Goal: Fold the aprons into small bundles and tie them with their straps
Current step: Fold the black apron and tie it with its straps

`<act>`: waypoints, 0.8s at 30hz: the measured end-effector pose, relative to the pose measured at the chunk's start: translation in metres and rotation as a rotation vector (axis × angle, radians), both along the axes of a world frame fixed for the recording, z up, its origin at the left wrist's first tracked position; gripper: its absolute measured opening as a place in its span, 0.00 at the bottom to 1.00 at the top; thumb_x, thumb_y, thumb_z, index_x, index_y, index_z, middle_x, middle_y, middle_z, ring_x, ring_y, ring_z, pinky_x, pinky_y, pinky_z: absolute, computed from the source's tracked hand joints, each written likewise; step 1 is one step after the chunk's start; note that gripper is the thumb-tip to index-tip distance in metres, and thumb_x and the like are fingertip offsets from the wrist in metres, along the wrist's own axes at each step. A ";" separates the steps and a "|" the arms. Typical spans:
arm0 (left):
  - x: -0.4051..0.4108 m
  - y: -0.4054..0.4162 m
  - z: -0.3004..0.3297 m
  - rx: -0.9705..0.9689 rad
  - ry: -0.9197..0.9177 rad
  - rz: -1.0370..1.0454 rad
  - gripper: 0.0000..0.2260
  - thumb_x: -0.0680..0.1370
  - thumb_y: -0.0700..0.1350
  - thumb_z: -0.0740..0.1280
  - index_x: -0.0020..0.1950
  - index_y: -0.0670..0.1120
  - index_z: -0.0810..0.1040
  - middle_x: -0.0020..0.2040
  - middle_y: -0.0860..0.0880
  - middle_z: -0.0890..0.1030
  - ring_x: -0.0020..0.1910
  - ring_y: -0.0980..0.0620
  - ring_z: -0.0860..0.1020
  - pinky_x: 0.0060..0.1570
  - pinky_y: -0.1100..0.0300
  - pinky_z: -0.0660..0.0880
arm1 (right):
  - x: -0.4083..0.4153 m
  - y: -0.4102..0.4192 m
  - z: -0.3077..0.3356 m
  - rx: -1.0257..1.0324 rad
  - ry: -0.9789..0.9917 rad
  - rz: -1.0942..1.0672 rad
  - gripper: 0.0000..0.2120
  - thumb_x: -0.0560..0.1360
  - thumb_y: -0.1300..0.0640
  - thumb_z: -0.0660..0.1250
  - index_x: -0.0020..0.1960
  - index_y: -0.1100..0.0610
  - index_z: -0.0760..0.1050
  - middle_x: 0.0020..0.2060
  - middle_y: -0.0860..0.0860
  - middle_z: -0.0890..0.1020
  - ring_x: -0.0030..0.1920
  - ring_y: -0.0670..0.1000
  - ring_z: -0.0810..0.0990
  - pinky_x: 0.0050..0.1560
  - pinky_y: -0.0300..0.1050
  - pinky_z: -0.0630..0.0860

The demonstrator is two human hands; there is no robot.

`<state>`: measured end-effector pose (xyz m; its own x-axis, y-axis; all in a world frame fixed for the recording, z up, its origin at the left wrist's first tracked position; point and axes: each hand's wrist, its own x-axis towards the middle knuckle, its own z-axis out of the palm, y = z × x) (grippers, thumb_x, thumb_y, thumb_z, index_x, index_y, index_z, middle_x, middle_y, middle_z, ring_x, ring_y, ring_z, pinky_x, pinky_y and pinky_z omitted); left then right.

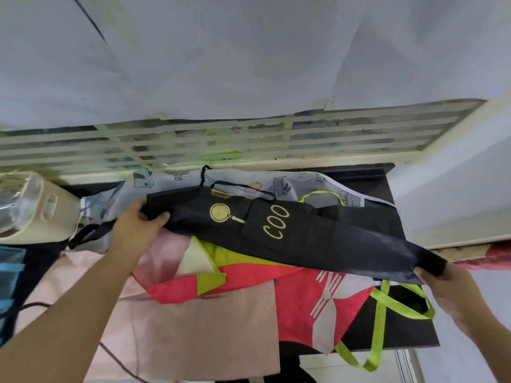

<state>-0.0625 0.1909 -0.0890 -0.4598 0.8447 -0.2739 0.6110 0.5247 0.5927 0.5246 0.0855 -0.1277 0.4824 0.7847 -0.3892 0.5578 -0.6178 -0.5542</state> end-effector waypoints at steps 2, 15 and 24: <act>-0.003 0.002 0.000 -0.048 0.039 -0.062 0.05 0.79 0.46 0.74 0.53 0.49 0.82 0.45 0.48 0.84 0.51 0.41 0.82 0.47 0.51 0.73 | -0.003 0.001 0.002 0.014 0.001 -0.002 0.09 0.77 0.68 0.72 0.57 0.66 0.82 0.42 0.62 0.84 0.45 0.63 0.81 0.50 0.55 0.73; -0.105 -0.033 -0.030 -0.120 -0.077 0.176 0.13 0.77 0.59 0.70 0.51 0.50 0.83 0.47 0.43 0.87 0.46 0.41 0.84 0.47 0.36 0.83 | -0.001 -0.002 0.007 0.049 -0.031 -0.008 0.09 0.80 0.60 0.70 0.40 0.55 0.78 0.35 0.55 0.82 0.41 0.60 0.79 0.42 0.53 0.72; -0.066 -0.023 0.022 -0.272 0.397 -0.110 0.12 0.81 0.51 0.68 0.38 0.51 0.79 0.40 0.44 0.83 0.43 0.36 0.79 0.44 0.47 0.76 | -0.004 0.011 0.001 -0.021 -0.151 0.061 0.09 0.80 0.59 0.69 0.41 0.57 0.80 0.33 0.52 0.80 0.40 0.60 0.78 0.38 0.50 0.67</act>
